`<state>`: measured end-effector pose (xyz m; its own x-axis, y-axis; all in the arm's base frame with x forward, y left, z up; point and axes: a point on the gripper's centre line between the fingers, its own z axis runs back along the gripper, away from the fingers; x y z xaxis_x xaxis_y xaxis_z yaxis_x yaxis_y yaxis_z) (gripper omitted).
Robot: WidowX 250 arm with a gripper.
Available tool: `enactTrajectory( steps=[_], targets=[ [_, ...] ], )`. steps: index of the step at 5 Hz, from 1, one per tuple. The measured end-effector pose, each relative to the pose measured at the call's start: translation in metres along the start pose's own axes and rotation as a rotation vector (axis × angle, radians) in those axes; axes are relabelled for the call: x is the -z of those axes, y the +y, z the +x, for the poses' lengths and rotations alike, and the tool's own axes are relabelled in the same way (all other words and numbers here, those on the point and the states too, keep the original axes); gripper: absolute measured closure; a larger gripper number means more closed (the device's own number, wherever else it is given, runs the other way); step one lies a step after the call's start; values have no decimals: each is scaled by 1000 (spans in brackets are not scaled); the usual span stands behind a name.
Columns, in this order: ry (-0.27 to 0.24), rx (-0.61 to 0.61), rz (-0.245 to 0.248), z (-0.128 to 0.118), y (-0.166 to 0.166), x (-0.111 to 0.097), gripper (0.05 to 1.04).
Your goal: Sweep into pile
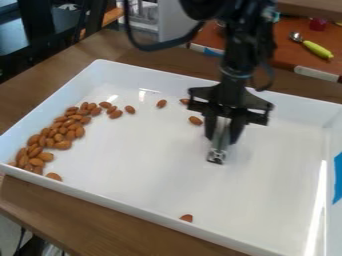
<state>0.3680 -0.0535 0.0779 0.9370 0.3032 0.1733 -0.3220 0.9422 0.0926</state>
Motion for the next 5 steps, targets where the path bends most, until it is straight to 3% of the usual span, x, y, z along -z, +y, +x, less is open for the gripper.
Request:
enactTrajectory(
  steps=[2, 5],
  targets=[
    [27, -9, -36, 9, 54, 10, 702],
    [57, -96, -6, 9, 135, 18, 702]
  ],
)
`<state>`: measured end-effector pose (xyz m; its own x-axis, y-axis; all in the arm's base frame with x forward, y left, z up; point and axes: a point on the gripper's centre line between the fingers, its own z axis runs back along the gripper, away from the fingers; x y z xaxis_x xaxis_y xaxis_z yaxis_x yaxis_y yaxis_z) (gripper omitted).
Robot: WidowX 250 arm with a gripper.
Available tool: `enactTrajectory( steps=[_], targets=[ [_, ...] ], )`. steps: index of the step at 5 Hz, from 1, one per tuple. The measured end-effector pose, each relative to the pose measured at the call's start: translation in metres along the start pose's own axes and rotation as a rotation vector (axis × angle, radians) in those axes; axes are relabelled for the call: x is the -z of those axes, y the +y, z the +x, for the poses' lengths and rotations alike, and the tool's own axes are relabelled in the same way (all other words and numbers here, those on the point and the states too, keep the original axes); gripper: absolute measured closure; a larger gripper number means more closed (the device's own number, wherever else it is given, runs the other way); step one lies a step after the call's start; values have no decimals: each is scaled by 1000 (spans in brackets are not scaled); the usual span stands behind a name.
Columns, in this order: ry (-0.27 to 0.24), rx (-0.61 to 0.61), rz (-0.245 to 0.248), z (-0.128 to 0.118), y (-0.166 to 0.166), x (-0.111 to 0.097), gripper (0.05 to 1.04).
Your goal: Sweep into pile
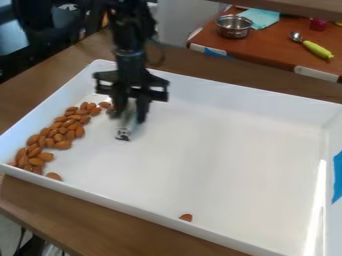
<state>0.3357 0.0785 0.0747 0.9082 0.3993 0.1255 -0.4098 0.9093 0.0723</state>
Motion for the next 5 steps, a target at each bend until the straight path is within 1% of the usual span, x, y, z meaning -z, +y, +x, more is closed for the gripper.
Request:
enactTrajectory(
  steps=[1, 2, 3, 4, 5],
  targets=[
    [-13, 3, 4, -5, 24, 1, 702],
    [6, 27, -25, -21, 42, -1, 702],
    [20, 16, -130, -34, 31, -20, 702],
    [58, -20, -238, -46, 5, -41, 702],
    [15, 2, -317, -46, -36, -69, 702]
  ],
)
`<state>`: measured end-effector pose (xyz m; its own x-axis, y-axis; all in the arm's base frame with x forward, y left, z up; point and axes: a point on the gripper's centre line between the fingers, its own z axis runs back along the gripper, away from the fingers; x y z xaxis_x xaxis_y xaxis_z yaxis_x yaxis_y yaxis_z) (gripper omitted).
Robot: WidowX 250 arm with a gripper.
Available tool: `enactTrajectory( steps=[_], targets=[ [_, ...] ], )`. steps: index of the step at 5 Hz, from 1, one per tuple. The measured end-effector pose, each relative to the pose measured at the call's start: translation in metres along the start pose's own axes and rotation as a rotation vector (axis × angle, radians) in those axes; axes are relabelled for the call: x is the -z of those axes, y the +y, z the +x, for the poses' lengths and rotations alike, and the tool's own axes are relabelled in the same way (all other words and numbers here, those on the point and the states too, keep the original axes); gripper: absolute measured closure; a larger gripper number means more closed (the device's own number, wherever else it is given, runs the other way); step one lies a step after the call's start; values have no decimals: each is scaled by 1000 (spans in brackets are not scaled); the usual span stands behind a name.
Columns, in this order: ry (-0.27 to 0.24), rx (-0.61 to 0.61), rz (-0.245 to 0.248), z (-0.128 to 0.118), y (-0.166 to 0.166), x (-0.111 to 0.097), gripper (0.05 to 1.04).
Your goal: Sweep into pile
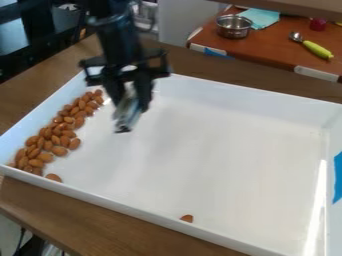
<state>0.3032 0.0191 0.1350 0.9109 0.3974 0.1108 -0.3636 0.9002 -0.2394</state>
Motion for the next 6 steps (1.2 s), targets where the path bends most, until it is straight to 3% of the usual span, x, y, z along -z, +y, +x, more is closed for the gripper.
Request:
enactTrajectory(
  steps=[1, 3, 4, 5, 6],
  targets=[
    [-46, 73, -7, -11, -48, 5, 702],
    [-61, 165, 50, -53, -117, 34, 702],
    [-76, 203, 87, -70, -130, 50, 702],
    [-101, 205, 109, -72, -126, 60, 702],
    [-93, 241, 156, -85, -115, 78, 702]
  ],
)
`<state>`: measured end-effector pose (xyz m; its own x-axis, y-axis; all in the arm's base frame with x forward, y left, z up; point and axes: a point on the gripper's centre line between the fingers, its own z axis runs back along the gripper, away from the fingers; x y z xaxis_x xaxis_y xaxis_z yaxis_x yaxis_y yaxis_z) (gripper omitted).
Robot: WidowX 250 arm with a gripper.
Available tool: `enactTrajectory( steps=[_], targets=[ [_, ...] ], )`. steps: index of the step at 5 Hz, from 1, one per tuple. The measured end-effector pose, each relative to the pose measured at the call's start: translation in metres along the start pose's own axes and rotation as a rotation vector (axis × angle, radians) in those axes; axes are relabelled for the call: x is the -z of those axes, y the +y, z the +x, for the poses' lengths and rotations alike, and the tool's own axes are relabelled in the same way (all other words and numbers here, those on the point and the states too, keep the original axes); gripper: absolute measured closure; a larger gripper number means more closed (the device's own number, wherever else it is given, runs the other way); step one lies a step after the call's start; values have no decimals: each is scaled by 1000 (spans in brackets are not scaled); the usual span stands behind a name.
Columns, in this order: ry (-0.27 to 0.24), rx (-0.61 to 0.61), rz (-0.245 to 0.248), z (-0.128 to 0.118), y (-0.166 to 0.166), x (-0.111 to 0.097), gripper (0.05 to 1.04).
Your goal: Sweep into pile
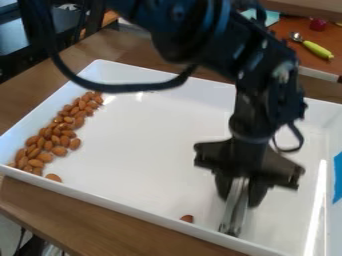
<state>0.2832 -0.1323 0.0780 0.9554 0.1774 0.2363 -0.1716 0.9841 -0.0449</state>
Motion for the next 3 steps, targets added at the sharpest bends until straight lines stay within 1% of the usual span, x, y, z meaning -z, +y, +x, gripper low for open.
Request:
enactTrajectory(
  steps=[1, 2, 3],
  targets=[
    [-15, 29, -13, -4, 7, 1, 702],
    [-8, 35, -9, -9, 28, -1, 702],
    [-2, 22, 2, -10, 61, -4, 702]
  ],
)
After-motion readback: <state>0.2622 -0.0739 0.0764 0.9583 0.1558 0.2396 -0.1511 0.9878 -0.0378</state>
